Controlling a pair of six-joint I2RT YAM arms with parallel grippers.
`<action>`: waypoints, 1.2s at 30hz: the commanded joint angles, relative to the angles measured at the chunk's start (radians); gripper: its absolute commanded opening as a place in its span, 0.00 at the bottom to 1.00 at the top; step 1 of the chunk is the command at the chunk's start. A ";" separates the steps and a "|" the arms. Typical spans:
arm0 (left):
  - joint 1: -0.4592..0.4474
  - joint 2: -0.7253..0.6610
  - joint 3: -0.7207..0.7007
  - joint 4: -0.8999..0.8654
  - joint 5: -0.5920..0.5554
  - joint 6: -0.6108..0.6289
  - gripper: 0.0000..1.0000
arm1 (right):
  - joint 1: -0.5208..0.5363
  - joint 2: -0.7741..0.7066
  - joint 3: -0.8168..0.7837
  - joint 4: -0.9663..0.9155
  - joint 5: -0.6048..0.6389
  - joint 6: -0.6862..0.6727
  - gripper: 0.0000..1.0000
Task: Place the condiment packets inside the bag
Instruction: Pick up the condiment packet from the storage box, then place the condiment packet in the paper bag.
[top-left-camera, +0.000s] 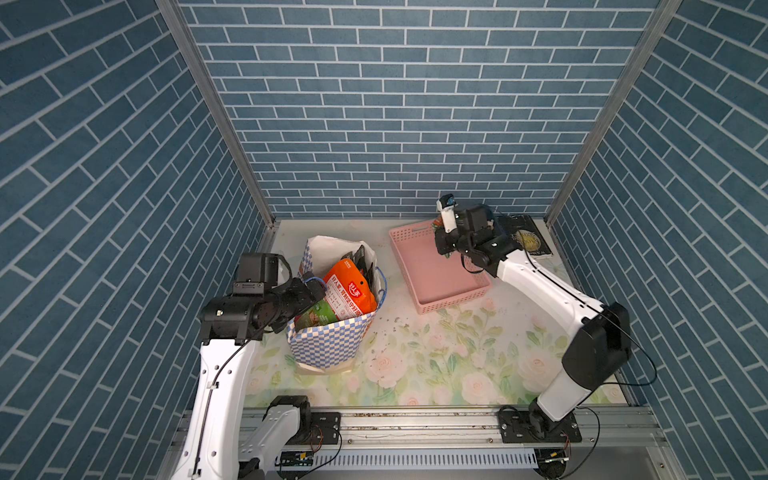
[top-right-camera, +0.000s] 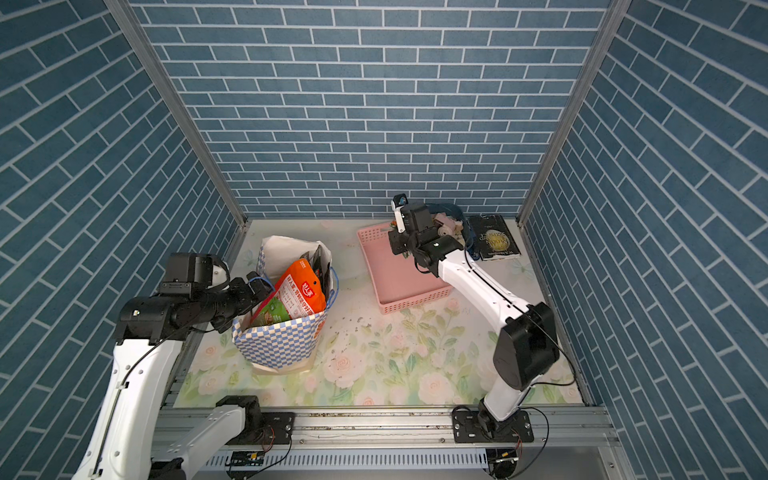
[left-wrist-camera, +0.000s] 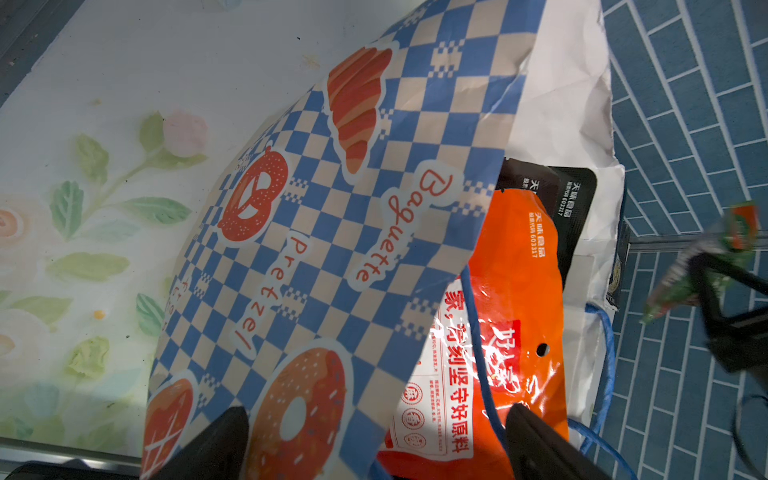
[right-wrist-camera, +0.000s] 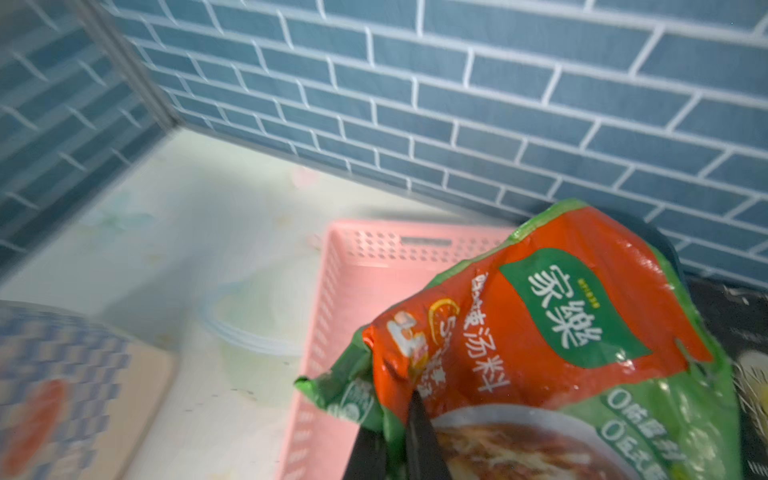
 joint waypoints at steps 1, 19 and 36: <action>-0.008 -0.017 -0.009 0.017 0.005 0.005 1.00 | 0.050 -0.071 -0.032 0.114 -0.360 0.025 0.00; -0.008 -0.088 -0.027 0.082 -0.083 -0.073 1.00 | 0.311 0.183 -0.146 1.508 -0.981 1.152 0.00; -0.008 -0.096 -0.009 0.049 -0.116 -0.065 1.00 | 0.332 0.151 -0.102 0.629 -0.835 0.648 0.66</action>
